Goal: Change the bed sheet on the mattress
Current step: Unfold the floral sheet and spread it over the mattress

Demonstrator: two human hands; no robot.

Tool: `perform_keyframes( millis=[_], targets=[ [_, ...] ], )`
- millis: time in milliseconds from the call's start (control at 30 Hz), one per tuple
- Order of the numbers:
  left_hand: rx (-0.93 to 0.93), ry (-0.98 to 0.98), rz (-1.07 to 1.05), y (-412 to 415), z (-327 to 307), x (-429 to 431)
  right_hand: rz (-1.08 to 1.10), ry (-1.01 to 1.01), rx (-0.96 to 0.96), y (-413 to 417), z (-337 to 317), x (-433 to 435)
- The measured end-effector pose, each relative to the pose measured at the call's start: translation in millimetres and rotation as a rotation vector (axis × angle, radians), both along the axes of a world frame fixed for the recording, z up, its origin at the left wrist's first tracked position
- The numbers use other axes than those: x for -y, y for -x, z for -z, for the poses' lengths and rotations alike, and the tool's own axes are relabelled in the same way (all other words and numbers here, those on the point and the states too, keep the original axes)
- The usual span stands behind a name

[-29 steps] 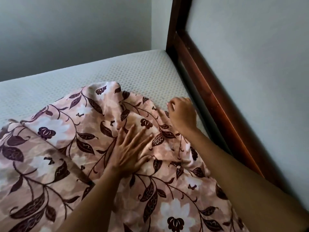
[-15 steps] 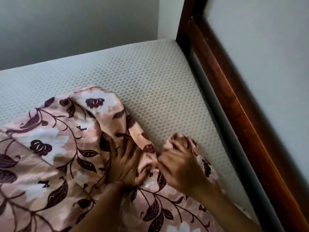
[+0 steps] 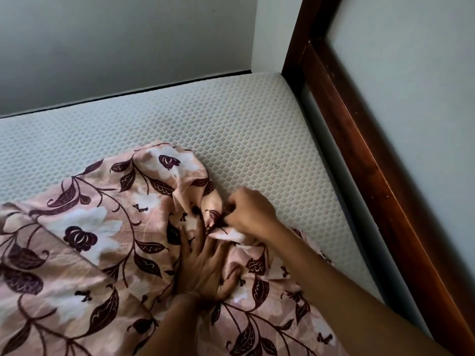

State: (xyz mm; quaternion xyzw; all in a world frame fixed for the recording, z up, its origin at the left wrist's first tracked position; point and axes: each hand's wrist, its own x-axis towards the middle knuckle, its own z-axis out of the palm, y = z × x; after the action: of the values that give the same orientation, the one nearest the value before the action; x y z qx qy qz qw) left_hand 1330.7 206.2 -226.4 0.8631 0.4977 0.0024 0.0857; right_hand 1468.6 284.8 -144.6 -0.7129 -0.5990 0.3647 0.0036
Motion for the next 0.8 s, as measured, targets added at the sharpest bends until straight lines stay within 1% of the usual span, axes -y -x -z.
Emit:
perform_keyframes(
  millis=[67, 100, 133, 167, 267, 300, 333, 367, 400, 467, 500, 534, 567, 600, 634, 667, 700, 734, 767, 800],
  targets=[
    [0.009, -0.008, -0.003, 1, 1, -1, 0.183, 0.030, -0.078, -21, -1, -18],
    [0.027, -0.013, 0.000, 1, 1, -2, 0.276, -0.001, -0.079, -34, -2, -31],
    [0.046, -0.014, 0.005, 1, 1, -2, 0.342, -0.065, -0.039, -47, -6, -47],
    [0.058, -0.013, 0.009, 1, 1, -3, 0.354, -0.163, 0.050, -59, -11, -62],
    [0.056, -0.030, 0.016, 1, 1, -3, 0.243, -0.540, 0.432, -90, -38, -103],
    [0.056, -0.034, 0.017, 1, 2, -3, 0.211, -0.630, 0.497, -97, -48, -112],
    [0.058, -0.039, 0.019, 2, 4, -2, 0.164, -0.676, 0.538, -101, -54, -117],
    [0.064, -0.051, 0.024, 2, 5, -2, 0.079, -0.654, 0.589, -101, -56, -119],
    [0.073, -0.056, 0.028, 3, 6, -2, -0.030, -0.554, 0.644, -97, -55, -118],
    [0.101, -0.057, 0.027, 3, 5, -1, -0.195, -0.224, 0.717, -82, -44, -110],
    [0.106, -0.065, 0.026, 3, 5, -1, -0.213, -0.118, 0.748, -75, -39, -105],
    [0.106, -0.073, 0.029, 2, 4, -2, -0.209, -0.116, 0.768, -68, -37, -103],
    [0.104, -0.076, 0.033, 2, 5, -2, -0.199, -0.215, 0.769, -62, -38, -105],
    [0.107, -0.078, 0.035, 2, 5, -2, -0.177, -0.362, 0.754, -57, -40, -109],
    [0.109, -0.084, 0.038, 3, 6, -2, -0.150, -0.496, 0.686, -49, -39, -116],
    [0.114, -0.092, 0.043, 3, 8, -2, -0.133, -0.560, 0.564, -39, -37, -122],
    [0.123, -0.099, 0.044, 3, 8, -2, -0.124, -0.546, 0.401, -28, -35, -127],
    [0.133, -0.097, 0.042, 3, 9, -2, -0.139, -0.460, 0.262, -15, -32, -130],
    [0.145, -0.093, 0.037, 3, 9, -1, -0.183, -0.367, 0.165, -4, -27, -132],
    [0.156, -0.085, 0.032, 3, 9, -1, -0.233, -0.292, 0.110, 4, -23, -130]
  ],
)
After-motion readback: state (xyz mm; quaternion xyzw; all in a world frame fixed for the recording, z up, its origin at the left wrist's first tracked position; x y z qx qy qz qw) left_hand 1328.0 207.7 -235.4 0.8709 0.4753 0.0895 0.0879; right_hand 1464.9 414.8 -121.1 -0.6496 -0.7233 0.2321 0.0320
